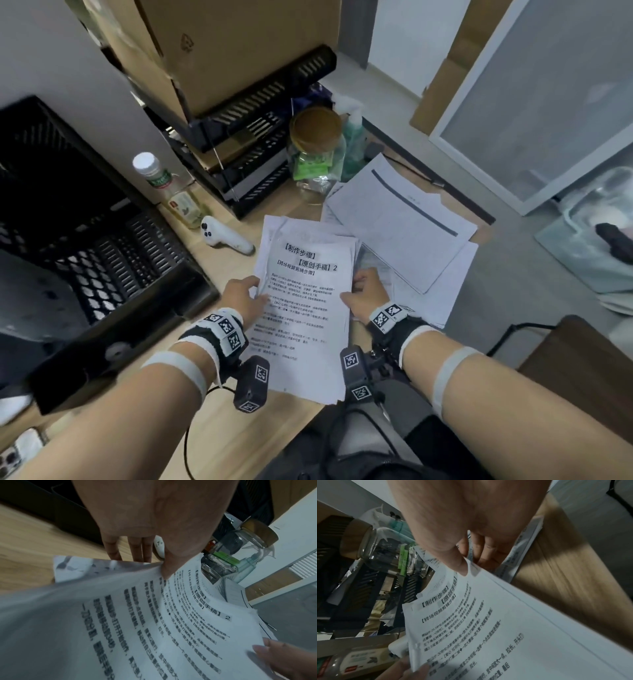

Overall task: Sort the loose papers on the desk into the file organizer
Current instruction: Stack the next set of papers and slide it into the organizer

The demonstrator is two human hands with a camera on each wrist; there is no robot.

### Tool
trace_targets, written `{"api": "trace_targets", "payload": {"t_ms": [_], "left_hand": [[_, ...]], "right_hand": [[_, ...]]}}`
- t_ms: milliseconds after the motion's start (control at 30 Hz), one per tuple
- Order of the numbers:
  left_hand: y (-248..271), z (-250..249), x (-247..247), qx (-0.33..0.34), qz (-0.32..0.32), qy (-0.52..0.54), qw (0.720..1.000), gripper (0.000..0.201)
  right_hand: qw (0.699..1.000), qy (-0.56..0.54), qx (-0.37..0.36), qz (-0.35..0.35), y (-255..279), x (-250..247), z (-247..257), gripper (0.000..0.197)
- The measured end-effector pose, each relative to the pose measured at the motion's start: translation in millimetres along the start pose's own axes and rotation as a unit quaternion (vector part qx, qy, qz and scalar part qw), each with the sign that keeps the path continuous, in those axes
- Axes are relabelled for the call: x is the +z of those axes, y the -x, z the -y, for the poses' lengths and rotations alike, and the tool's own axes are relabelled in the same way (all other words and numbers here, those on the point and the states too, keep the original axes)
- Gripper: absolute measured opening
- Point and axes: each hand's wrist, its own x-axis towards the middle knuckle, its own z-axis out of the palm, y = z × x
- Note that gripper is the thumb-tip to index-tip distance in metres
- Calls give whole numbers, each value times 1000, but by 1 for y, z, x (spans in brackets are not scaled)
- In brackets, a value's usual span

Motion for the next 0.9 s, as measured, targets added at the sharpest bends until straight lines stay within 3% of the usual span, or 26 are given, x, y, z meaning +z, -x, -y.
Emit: {"api": "trace_targets", "payload": {"t_ms": [100,233,300,367,433,533,600,667,833,900], "left_hand": [[6,1,-2,-26,1,3,1000,26],[13,1,-6,-80,-2,59,995,43],[14,2,-8,-93,3,57,994,41],[14,4,-11,-91,19,35,995,26],[16,7,-12,-87,29,38,995,14],[18,14,-13,-83,26,48,995,12],[20,19,-13,-84,17,62,994,12],[22,23,-12,-93,9,85,992,10],[26,24,-11,-116,-11,103,988,9],[26,22,-10,-121,-17,106,987,10]], "right_hand": [[1000,18,13,21,-3,4,3,52],[987,121,-38,99,-4,9,9,30],[981,145,-50,116,-2,9,10,24],[978,182,-52,89,-2,3,9,14],[972,232,-41,-6,-4,-10,6,15],[958,273,40,-82,-7,-31,-4,32],[953,281,73,-89,-5,-37,-9,39],[951,292,57,-91,-4,-35,-12,33],[970,240,1,28,10,-14,-16,31],[967,251,6,-38,13,-20,-17,30]]}}
